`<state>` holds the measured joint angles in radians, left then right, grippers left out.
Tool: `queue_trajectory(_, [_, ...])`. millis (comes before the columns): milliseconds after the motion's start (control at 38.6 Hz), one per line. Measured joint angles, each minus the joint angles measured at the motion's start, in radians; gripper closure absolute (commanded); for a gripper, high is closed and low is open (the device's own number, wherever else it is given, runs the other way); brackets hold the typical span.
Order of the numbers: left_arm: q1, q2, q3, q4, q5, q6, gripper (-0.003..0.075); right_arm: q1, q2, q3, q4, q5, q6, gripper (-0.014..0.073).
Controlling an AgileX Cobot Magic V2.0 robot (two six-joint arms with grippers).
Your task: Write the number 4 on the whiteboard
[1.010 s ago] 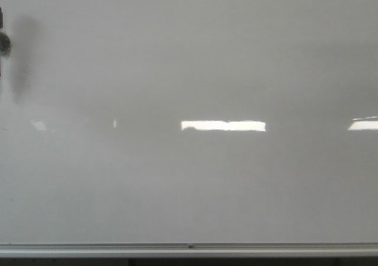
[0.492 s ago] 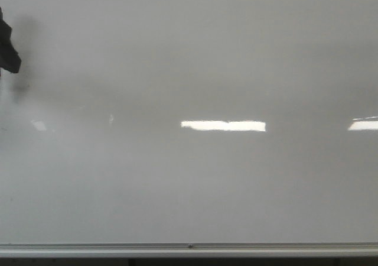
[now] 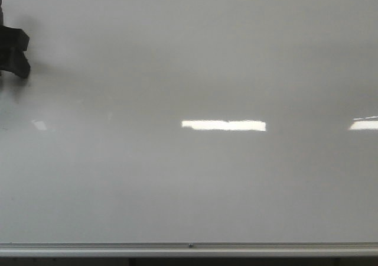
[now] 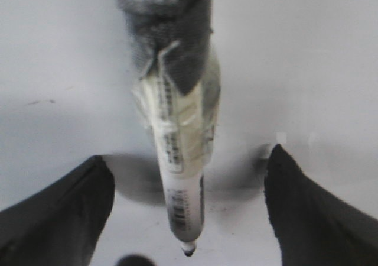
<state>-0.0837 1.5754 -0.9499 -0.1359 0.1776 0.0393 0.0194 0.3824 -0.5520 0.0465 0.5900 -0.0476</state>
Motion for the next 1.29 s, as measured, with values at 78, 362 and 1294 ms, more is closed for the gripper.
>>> queue_trajectory(78, [0.000,0.004,-0.002,0.000,0.000,0.000,0.0461,0.000,0.000,0.000,0.000,0.000,0.000,0.0096])
queue_trajectory(362, [0.000,0.004,-0.008,0.000,0.015,0.000,0.0685,0.000,0.000,0.000,0.000,0.000,0.000,0.0096])
queue_trajectory(1294, [-0.017,-0.376,-0.249,-0.186,1.031,0.449,0.0712,0.000,0.000,0.000,-0.001,0.000,-0.001,0.0096])
